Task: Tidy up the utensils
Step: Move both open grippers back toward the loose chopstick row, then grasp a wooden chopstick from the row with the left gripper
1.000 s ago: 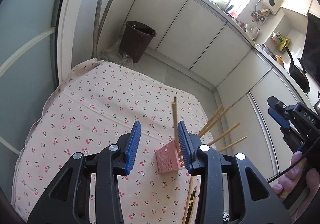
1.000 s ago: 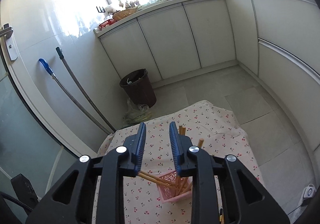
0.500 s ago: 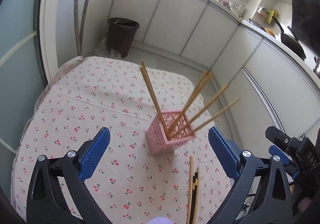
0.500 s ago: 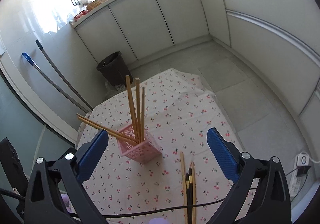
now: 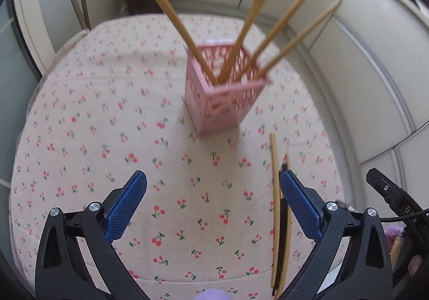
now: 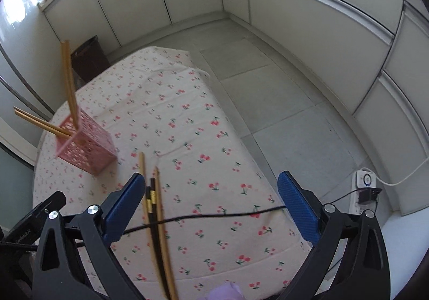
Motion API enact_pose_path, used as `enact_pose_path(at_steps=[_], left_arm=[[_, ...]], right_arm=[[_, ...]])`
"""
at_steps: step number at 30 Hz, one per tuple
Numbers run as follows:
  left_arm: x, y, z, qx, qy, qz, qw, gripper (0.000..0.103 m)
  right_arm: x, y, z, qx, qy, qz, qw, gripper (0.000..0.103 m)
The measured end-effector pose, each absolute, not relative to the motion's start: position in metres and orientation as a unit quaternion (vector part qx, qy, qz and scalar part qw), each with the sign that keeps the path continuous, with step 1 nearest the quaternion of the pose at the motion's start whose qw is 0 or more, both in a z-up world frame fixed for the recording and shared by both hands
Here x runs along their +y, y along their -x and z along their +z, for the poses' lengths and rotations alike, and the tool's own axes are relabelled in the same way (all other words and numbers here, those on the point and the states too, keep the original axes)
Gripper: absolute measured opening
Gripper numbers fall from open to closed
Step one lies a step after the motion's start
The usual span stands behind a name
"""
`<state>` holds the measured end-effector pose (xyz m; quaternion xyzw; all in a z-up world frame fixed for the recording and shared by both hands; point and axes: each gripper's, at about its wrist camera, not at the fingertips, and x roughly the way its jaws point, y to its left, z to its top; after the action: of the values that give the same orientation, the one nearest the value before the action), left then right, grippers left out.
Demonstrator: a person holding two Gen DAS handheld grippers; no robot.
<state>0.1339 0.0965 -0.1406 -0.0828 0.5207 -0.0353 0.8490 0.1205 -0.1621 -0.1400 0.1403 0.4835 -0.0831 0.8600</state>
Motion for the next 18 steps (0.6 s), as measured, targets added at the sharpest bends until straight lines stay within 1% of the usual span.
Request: enact_pose_path(at_steps=[6,11,13,18], left_arm=[[0.071,-0.145,-0.173,0.559,0.076,-0.019,0.826,0.096],[0.047,-0.161,-0.187,0.558,0.069,0.007,0.827,0.096],[0.037,-0.169,-0.193,0.551,0.064,0.030,0.831,0.096],[0.018,-0.183,-0.206,0.535,0.058,0.071,0.840,0.094]], right_arm=[[-0.186,-0.112,-0.184,0.526,-0.141,-0.101,0.833,0.096],[-0.203,-0.101,-0.208,0.542,-0.147,-0.107,0.820,0.096],[-0.209,-0.101,-0.212,0.550,-0.165,-0.100,0.813,0.096],[-0.220,-0.096,-0.207,0.535,-0.187,-0.102,0.818,0.096]])
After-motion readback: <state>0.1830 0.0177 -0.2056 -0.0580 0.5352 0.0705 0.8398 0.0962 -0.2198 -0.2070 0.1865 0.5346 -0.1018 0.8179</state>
